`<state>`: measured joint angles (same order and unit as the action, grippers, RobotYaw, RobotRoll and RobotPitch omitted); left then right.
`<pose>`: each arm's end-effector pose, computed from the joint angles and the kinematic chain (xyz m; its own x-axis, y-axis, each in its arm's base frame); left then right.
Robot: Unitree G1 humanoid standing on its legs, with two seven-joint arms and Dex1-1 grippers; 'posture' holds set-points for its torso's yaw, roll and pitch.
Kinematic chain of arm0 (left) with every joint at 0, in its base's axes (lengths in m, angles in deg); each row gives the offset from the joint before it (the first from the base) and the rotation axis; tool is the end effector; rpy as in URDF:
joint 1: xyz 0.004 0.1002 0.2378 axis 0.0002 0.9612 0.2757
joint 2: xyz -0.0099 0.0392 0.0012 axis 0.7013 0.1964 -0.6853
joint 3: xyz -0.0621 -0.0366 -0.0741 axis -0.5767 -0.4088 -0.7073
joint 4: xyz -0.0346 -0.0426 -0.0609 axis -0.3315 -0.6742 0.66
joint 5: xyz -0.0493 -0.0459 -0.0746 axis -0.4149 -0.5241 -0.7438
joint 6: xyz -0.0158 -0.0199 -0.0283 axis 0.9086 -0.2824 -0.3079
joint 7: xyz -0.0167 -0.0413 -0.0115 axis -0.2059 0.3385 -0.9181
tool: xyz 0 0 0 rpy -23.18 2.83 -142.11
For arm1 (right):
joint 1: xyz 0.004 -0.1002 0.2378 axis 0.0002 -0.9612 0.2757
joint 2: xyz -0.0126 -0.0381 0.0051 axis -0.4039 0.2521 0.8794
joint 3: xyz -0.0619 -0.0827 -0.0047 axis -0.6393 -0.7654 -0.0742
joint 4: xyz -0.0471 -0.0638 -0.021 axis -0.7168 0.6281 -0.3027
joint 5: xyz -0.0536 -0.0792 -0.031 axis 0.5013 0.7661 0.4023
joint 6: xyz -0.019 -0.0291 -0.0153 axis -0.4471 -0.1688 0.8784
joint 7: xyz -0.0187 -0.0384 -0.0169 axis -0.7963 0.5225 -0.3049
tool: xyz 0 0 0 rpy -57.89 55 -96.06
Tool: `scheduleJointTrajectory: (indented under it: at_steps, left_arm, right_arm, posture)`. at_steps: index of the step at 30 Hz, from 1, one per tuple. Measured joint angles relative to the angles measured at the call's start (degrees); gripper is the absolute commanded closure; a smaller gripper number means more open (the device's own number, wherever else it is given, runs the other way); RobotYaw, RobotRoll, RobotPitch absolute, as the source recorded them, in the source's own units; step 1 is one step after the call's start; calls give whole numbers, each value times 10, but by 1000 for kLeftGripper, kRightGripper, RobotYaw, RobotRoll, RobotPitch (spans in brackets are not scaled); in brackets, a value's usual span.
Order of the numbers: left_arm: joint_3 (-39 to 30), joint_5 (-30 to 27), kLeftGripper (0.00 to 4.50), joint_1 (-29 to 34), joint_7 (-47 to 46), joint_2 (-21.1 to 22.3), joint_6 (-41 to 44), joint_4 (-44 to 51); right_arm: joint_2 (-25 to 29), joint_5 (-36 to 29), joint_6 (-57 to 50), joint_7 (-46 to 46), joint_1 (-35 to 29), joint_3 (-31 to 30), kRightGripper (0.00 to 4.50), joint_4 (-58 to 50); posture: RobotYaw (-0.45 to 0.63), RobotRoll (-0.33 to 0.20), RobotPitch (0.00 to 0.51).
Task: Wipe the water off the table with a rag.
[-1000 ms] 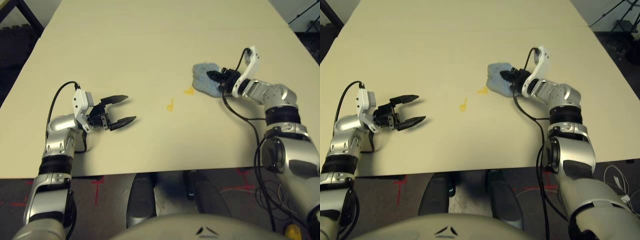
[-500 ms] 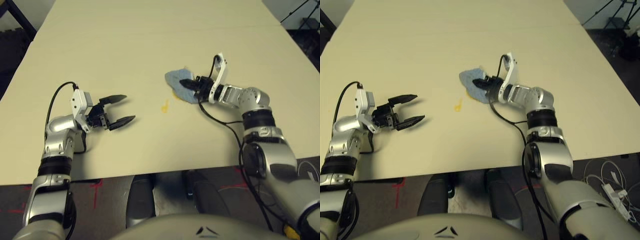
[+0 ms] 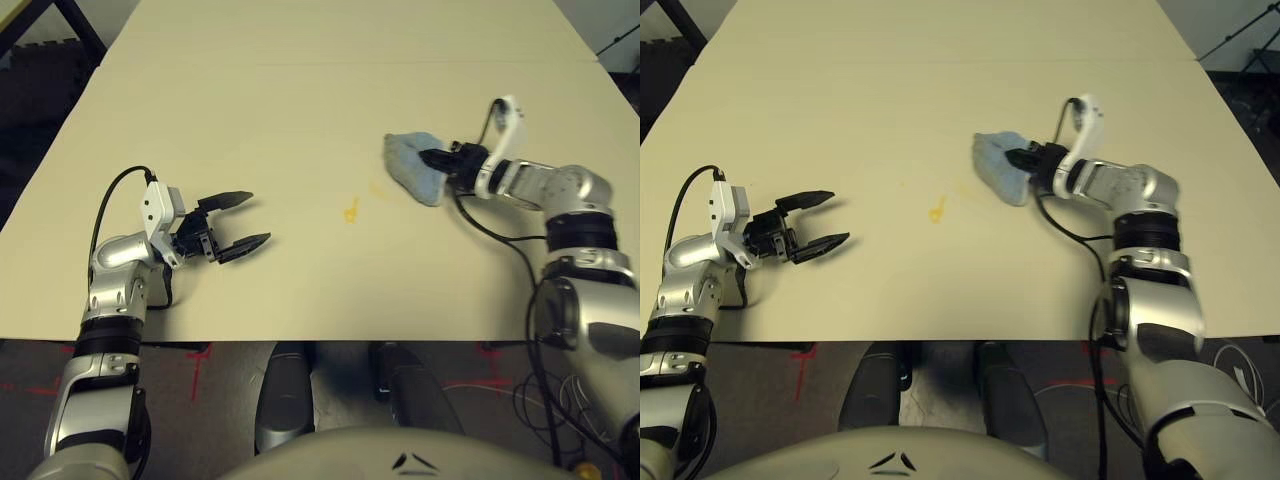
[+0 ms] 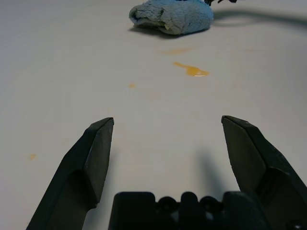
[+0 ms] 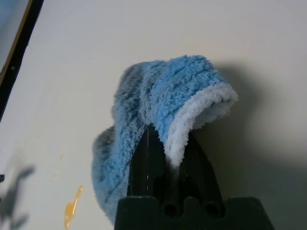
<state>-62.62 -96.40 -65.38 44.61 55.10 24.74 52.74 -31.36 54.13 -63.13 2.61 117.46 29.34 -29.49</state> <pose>0.2568 0.3015 0.1121 0.4749 -0.8790 -0.0439 0.8583 0.4515 0.2439 0.3240 -0.2669 0.1709 0.8016 0.5484 -0.2381 -0.3078 0.7200 0.6220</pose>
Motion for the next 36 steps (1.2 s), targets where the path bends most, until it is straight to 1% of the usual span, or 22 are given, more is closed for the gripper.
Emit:
scheduleJointTrajectory:
  at_steps: [2, 4, 7, 10, 13, 16, 21, 25, 28, 31, 36]
  left_arm:
    - [0, 1, 0, 0, 0, 0, -2, -1]
    - [0, 2, 0, -1, 1, 0, -4, -4]
    - [1, 3, 0, -12, 1, -1, -7, -11]
    - [1, 3, 0, -18, 1, -2, -11, -20]
    - [1, 4, 0, -18, 1, -2, -15, -23]
    - [1, 4, 0, -19, 1, -2, -17, -24]
    - [0, 4, 0, -18, 1, 0, -19, -24]
    - [-1, 4, 0, -14, 0, 1, -19, -22]
    - [-1, 4, 0, -10, -2, 2, -19, -20]
    - [-2, 4, 0, -4, -3, 5, -19, -20]
    - [-4, 3, 0, 2, -5, 14, -19, -18]
  right_arm:
    - [31, -5, -23, -9, 3, 5, 4493, -12]
    - [41, -18, -48, -16, 5, 13, 4493, -37]
    - [39, -43, -94, -23, 5, 18, 4493, -82]
    - [22, -64, -127, -23, -3, 22, 4493, -118]
    - [-20, -74, -144, -9, -27, 24, 4493, -142]
    - [-70, -75, -147, 13, -50, 20, 4493, -143]
    - [-128, -71, -136, 46, -56, 18, 4493, -146]
    - [-179, -72, -144, 58, -75, -3, 4493, -177]
    - [-209, -71, -149, 61, -77, -28, 4493, -185]
    - [-226, -65, -147, 61, -74, -49, 4493, -185]
    - [-269, -45, -121, 58, -53, -81, 4493, -160]
  posture:
    - [172, 0, 199]
    - [171, 0, 197]
    - [171, 0, 196]
    - [176, 0, 195]
    - [183, 0, 196]
    - [190, 0, 196]
    - [214, 0, 200]
    - [220, 0, 202]
    - [229, 0, 206]
    - [240, 0, 211]
    - [250, 0, 215]
